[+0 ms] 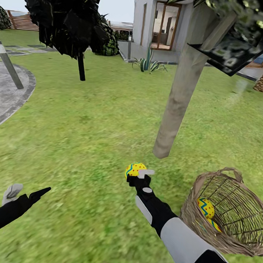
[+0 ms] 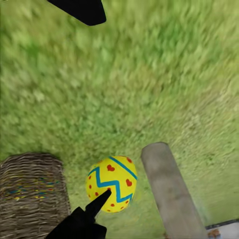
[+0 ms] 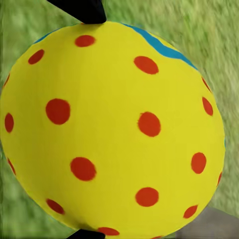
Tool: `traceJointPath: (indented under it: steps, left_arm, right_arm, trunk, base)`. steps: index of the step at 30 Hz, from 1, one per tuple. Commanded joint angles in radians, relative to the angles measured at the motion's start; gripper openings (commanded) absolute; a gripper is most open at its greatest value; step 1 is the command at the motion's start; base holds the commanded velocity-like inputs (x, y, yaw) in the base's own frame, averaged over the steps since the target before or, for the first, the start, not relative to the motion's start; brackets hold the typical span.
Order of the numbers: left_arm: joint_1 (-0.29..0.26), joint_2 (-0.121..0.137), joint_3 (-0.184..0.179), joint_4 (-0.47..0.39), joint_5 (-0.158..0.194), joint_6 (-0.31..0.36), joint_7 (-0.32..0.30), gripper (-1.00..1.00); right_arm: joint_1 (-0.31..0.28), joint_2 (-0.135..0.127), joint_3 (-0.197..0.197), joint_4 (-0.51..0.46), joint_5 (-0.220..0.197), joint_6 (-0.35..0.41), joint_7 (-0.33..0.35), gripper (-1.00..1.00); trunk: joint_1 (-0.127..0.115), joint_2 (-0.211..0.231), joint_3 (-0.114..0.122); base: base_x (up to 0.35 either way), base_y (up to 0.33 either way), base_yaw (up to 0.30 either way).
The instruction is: Take the three Easter eggs out of the wicker basket on the lawn in the garden, then place them on the lawn next to a single tree (choose any tree) so that all three eggs are next to the same tree and none are left in the basket.
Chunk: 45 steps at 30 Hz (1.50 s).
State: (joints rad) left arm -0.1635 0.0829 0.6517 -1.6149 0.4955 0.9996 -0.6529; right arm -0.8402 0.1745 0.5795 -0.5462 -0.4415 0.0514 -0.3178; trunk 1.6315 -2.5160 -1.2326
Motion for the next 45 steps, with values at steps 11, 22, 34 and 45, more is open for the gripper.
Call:
traceJointPath:
  steps: [11,22,34,45]
  left_arm:
    - [-0.001,0.002,0.008,0.0,-0.002,0.008,-0.007,1.0]
    - [-0.001,0.005,0.011,-0.003,0.003,0.017,-0.011,1.0]
    - [-0.001,0.004,0.002,-0.003,0.003,0.016,-0.011,1.0]
    - [-0.001,0.005,0.002,-0.003,0.003,0.014,-0.011,1.0]
  right_arm:
    - [-0.002,0.0,0.009,-0.001,0.013,-0.048,-0.123,-1.0]
    - [-0.002,-0.009,0.003,0.145,0.154,-0.264,-0.125,-1.0]
    - [-0.002,-0.015,0.002,0.141,0.153,-0.272,-0.124,-1.0]
    - [-0.002,-0.018,0.0,0.14,0.152,-0.272,-0.125,-1.0]
  trunk:
    - [0.0,0.0,-0.001]
    - [0.0,0.0,-0.001]
    - [0.005,-0.003,-0.043]
    - [0.01,-0.005,-0.086]
  base:
    - [0.012,0.012,0.0]
    - [0.0,0.0,0.0]
    - [0.0,0.0,0.0]
    - [0.0,0.0,0.0]
